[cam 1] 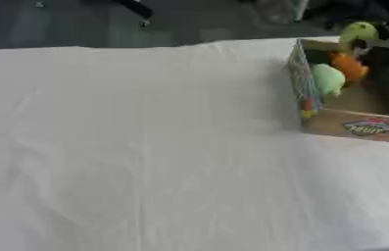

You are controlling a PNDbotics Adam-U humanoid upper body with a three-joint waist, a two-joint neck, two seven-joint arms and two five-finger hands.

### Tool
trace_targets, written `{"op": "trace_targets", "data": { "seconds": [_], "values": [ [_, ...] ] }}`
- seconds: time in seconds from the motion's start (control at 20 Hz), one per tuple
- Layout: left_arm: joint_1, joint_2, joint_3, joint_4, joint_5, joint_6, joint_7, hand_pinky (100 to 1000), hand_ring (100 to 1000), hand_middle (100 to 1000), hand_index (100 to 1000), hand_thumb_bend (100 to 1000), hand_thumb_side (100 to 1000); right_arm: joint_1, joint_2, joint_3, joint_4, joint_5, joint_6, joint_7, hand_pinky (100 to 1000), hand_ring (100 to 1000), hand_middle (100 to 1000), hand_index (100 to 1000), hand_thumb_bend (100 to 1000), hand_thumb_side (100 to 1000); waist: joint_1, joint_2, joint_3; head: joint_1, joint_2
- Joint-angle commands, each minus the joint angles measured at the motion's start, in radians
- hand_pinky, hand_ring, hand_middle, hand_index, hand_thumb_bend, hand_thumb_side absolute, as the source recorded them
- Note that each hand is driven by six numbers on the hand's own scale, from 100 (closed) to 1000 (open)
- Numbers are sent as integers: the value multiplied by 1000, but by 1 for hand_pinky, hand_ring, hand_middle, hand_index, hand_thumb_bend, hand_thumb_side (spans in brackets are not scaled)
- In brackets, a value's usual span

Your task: Pick up the objects with one hand, pass them to the other hand, and then place them into the box on the other side of the table.

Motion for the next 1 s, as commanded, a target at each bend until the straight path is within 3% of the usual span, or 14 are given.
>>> {"op": "trace_targets", "data": {
  "seconds": [0.05,0.1,0.15,0.25,0.4,0.55,0.8,0.85,0.9,0.95,1.0],
  "values": [
    [-6,31,20,-18,6,2,12,640,639,594,788,388,282,2,-52,-23,9,17,-11,2,922,905,655,750,100,100,1,-12,0,5,-7],
    [-6,31,22,-18,6,4,15,640,639,594,788,388,283,7,-52,-24,15,22,-14,6,923,911,669,762,100,100,2,-12,0,5,-5],
    [-6,31,23,-18,7,4,17,641,640,594,788,389,283,10,-51,-26,20,27,-18,10,936,950,755,848,118,100,2,-11,0,5,-4],
    [-6,32,23,-17,7,5,18,640,640,594,788,390,283,14,-48,-28,29,35,-27,18,958,1000,818,927,180,129,2,-12,0,6,0],
    [-6,32,24,-16,6,6,20,641,640,595,788,392,285,15,-44,-31,36,47,-42,24,969,1000,846,966,252,181,3,-11,1,8,2],
    [-6,31,25,-16,6,6,21,640,639,594,788,392,287,12,-41,-34,39,57,-52,26,970,1000,851,975,266,219,2,-11,2,13,5],
    [-5,31,26,-15,6,7,24,640,639,593,788,391,287,10,-36,-37,42,63,-51,18,971,1000,852,978,252,225,1,-10,3,21,8],
    [-4,31,26,-15,6,7,25,639,639,592,788,391,287,9,-35,-39,40,60,-49,15,972,1000,849,975,231,225,2,-11,3,22,8],
    [-4,31,27,-15,6,7,26,638,638,592,787,389,287,7,-32,-41,37,52,-46,9,976,1000,845,969,151,236,2,-11,2,23,8],
    [-4,29,28,-15,7,8,28,638,638,591,787,386,289,5,-28,-44,29,35,-41,-1,986,1000,841,962,100,280,2,-11,2,26,7],
    [-2,26,32,-14,8,9,32,637,636,590,787,378,299,-1,-17,-53,10,-6,-42,-20,1000,1000,837,963,100,426,3,-11,2,33,8]
  ]
}}
